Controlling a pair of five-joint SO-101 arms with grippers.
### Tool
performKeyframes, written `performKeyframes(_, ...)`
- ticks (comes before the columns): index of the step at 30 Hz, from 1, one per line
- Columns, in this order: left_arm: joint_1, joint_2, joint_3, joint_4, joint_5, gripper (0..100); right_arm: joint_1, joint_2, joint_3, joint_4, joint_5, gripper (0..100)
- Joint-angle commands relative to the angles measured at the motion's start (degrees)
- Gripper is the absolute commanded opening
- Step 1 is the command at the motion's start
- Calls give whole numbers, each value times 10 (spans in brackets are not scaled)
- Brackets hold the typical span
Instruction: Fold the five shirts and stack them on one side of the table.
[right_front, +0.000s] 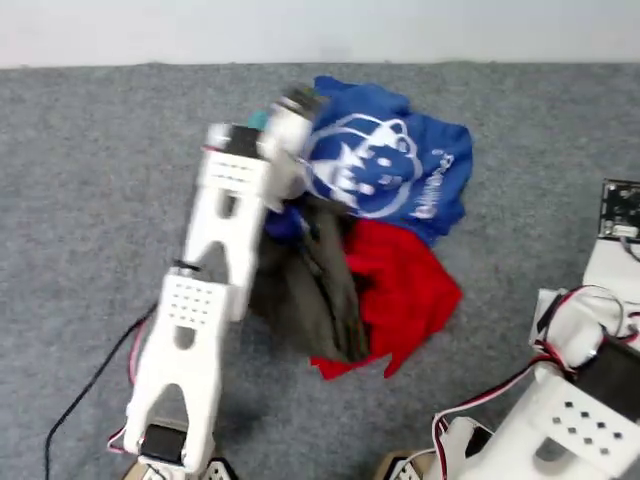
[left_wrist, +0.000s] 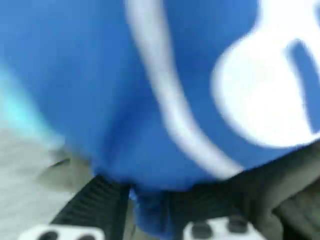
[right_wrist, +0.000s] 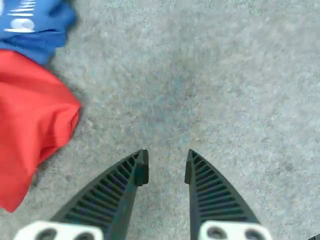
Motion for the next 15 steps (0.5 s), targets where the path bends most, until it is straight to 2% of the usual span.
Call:
performKeyframes(1, -101, -11, -133, 9, -1, 12, 8, 5, 16, -3, -4, 126)
performKeyframes(7, -214, -140, -132, 9, -1, 12, 8, 5, 21, -4, -4, 126)
performKeyframes(15, -429, -330, -138, 9, -1, 12, 8, 5, 22, -4, -6, 126)
